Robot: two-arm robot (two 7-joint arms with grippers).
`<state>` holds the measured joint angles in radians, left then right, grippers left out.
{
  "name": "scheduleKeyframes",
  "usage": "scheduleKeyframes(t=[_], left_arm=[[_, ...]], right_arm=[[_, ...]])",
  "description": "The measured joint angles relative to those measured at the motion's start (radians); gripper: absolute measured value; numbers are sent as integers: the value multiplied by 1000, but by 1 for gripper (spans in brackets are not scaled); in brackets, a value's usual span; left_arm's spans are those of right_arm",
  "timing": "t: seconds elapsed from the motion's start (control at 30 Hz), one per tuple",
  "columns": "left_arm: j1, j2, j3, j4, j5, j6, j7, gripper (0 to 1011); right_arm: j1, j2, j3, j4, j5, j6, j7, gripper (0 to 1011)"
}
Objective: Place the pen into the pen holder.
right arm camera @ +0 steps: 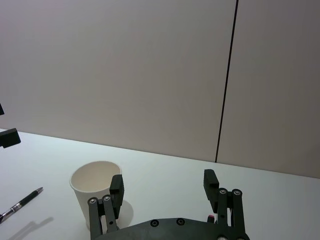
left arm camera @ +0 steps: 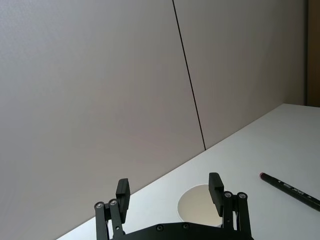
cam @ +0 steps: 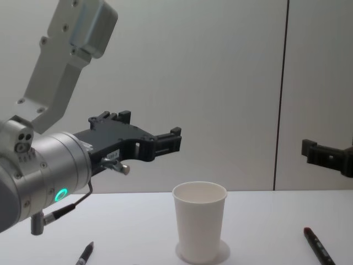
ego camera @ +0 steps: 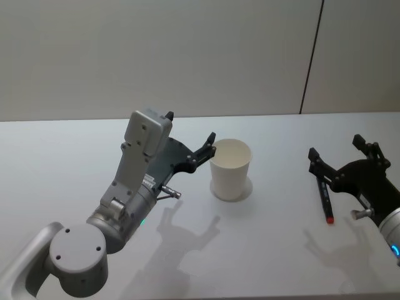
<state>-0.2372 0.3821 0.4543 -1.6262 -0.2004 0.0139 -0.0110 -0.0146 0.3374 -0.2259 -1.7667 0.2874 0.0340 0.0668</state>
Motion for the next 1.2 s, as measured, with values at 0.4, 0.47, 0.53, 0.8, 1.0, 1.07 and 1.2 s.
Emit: scheduleKeyframes(t=[0.4, 0.47, 0.53, 0.8, 1.0, 1.07, 1.2], left_arm=[[0, 0, 0, 0, 0, 0, 0, 1004], [0, 0, 0, 0, 0, 0, 0, 1004], [0, 0, 0, 0, 0, 0, 0, 1004], [0, 0, 0, 0, 0, 0, 0, 1004], [0, 0, 0, 0, 0, 0, 0, 1004], [0, 0, 0, 0, 0, 0, 0, 1004], [0, 0, 0, 0, 0, 0, 0, 1004]], right_arm=[[0, 0, 0, 0, 0, 0, 0, 1001], [0, 0, 0, 0, 0, 0, 0, 1002], [0, 0, 0, 0, 0, 0, 0, 1002], [0, 0, 0, 0, 0, 0, 0, 1001], [3, -3, 0, 1, 0, 12, -3, 1001], [4, -6, 0, 1, 0, 21, -7, 1002], [12, -15, -1, 5, 0, 55, -23, 1002]])
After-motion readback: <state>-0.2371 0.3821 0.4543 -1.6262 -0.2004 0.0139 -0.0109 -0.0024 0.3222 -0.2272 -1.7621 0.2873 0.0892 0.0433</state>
